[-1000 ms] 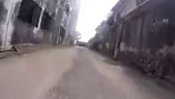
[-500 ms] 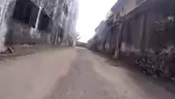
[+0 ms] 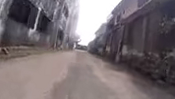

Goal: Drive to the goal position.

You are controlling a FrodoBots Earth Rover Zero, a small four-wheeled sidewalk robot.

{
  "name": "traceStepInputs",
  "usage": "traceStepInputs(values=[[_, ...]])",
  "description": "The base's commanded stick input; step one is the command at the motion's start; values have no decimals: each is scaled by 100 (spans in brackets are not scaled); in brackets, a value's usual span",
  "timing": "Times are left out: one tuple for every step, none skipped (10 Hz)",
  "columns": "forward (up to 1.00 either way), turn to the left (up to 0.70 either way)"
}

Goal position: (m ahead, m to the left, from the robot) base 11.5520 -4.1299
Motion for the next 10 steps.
traceStepInputs(values=[[50,0],[50,0],[50,0],[50,0],[50,0],[50,50],[50,50],[50,29],[50,6],[50,0]])
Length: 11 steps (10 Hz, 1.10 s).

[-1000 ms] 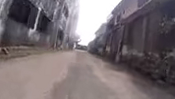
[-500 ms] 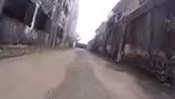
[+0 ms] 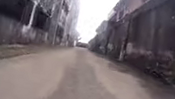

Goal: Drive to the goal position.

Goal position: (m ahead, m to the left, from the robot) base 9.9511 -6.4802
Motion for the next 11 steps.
traceStepInputs(values=[[50,0],[50,0],[50,0],[50,0],[50,0],[50,0],[50,0],[50,0],[50,0],[50,0],[50,0]])
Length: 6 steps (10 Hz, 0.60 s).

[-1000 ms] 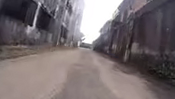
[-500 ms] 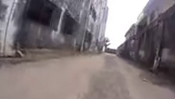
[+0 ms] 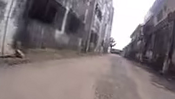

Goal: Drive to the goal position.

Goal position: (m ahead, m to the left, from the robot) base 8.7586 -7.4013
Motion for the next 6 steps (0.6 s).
traceStepInputs(values=[[50,0],[50,0],[50,0],[50,0],[50,-50],[50,-50]])
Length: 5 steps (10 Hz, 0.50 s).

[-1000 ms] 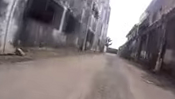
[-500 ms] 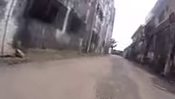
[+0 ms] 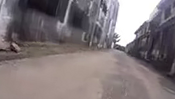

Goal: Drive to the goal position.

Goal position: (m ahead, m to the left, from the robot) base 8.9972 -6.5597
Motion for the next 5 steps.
traceStepInputs(values=[[50,-37],[50,-12],[50,0],[50,0],[50,0]])
